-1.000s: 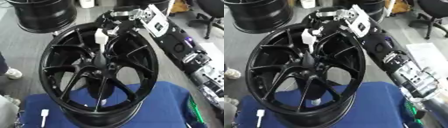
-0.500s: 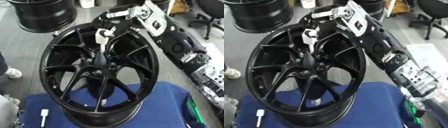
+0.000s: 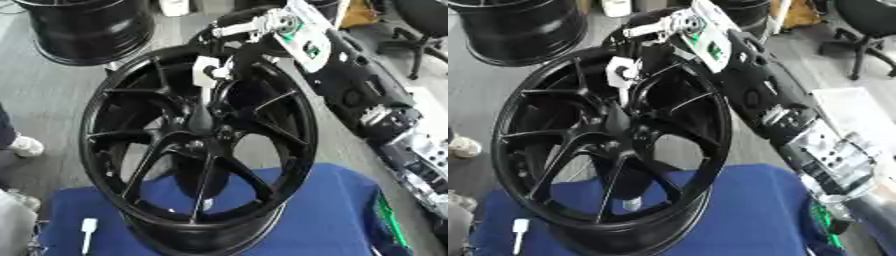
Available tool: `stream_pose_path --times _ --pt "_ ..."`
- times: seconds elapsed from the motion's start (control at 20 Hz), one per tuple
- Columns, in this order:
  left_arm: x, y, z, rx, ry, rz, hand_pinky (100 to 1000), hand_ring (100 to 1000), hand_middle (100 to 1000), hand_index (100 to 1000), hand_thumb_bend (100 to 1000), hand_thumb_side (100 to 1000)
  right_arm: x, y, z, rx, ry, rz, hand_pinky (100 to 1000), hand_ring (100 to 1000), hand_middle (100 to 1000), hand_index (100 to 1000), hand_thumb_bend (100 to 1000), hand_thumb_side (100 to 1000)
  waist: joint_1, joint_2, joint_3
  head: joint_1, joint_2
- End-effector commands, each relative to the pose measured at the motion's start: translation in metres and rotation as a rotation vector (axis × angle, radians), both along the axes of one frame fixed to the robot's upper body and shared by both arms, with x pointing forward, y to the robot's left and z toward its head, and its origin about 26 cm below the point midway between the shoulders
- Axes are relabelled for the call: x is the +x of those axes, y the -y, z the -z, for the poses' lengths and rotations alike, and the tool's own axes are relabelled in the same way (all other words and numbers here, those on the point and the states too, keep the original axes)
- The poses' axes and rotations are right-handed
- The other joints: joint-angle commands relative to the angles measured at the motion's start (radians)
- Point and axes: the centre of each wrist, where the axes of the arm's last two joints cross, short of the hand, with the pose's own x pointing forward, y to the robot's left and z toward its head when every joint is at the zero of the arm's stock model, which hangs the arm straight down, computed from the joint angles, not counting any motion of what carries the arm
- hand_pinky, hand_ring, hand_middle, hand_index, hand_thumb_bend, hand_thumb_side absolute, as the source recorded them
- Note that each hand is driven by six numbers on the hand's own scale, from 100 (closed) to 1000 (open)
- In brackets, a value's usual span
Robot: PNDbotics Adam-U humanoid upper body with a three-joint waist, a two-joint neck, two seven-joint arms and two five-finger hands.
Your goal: Pull the pin out of the wheel hub.
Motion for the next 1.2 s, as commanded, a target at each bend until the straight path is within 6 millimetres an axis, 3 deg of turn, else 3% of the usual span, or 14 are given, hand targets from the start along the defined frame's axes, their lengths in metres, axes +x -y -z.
stream_pose_path --times 0.05,0.25,0.4,0.65,0.9,1.2 --pt "0.002 -0.002 -0.009 0.024 0.021 0.005 647 588 613 695 535 614 0.0 0.005 -0.012 -0.049 0.038 -0.021 754 733 615 956 100 422 0.004 -0.013 0.0 -0.003 -0.006" --pt "0.001 -0.002 -0.009 0.024 0.021 0.005 648 588 613 695 535 614 0.001 0.004 -0.008 -0.058 0.042 -0.021 750 723 597 949 100 383 0.005 -0.013 0.0 -0.004 -0.007" --pt "0.001 -0.002 -0.009 0.023 0.021 0.004 648 588 613 695 536 614 0.001 0.003 -0.006 -0.052 0.046 -0.027 742 701 548 929 100 297 0.005 -0.013 0.0 -0.004 -0.008" --pt "0.001 -0.002 -0.009 0.023 0.019 0.005 648 588 613 695 535 614 0.001 0.001 -0.006 0.008 0.07 -0.043 728 639 446 877 100 273 0.005 -0.013 0.0 -0.005 -0.008" --pt "0.001 -0.002 -0.009 0.023 0.019 0.005 648 588 613 695 535 614 0.001 0.001 -0.005 0.036 0.08 -0.044 728 639 446 877 100 273 0.004 -0.013 0.0 -0.005 -0.008" --pt "0.001 -0.004 -0.008 0.025 0.015 -0.001 649 587 612 696 536 614 -0.002 0.014 -0.029 0.139 0.142 -0.049 730 632 425 879 100 238 0.001 -0.018 -0.006 0.001 -0.007"
